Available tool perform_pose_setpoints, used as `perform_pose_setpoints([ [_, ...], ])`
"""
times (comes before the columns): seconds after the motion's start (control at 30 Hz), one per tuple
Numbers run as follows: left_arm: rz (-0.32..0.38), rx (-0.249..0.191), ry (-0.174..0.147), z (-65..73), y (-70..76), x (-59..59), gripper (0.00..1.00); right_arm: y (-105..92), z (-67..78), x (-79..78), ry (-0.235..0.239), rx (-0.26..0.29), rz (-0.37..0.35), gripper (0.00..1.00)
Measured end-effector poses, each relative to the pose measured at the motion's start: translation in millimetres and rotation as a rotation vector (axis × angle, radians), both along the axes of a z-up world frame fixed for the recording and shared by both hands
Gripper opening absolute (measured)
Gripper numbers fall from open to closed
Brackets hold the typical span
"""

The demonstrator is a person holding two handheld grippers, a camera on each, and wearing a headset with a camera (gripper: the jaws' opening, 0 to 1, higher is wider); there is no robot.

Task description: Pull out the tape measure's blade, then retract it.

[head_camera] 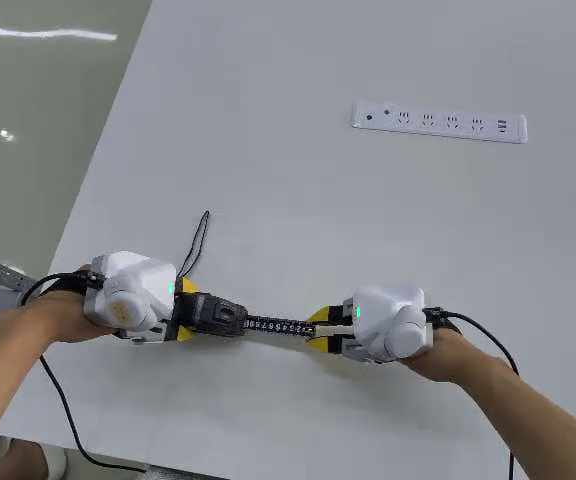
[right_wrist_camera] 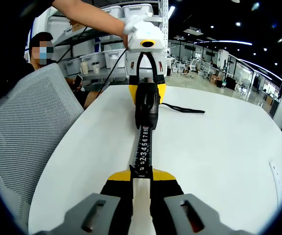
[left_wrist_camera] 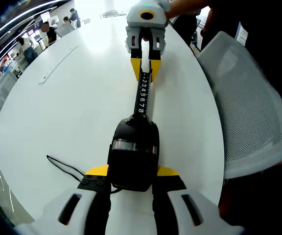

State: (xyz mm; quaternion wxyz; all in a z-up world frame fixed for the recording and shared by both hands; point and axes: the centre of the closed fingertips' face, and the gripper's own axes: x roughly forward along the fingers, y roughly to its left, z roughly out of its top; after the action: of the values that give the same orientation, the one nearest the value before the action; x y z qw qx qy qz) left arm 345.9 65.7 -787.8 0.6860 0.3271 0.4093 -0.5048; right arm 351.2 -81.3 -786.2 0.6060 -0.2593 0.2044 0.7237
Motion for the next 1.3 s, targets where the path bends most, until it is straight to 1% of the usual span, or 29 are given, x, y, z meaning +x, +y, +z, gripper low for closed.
perform_pose_setpoints([
  [0.2,0.001,0.000,0.000,-0.8,-0.4,0.4,0.29,-4.5,-0.6,2.1,-0.008,-0.003,-0.008,0.09],
  [0.23,0.001,0.001,0.000,-0.9,-0.5,0.4,0.29,-5.4,-0.5,1.2,0.001,-0.003,-0.011,0.09],
  [1.3,0.005,0.006,0.000,2.8,-3.8,-0.8,0.29,-26.3,-0.3,2.4,0.007,-0.006,-0.017,0.09],
])
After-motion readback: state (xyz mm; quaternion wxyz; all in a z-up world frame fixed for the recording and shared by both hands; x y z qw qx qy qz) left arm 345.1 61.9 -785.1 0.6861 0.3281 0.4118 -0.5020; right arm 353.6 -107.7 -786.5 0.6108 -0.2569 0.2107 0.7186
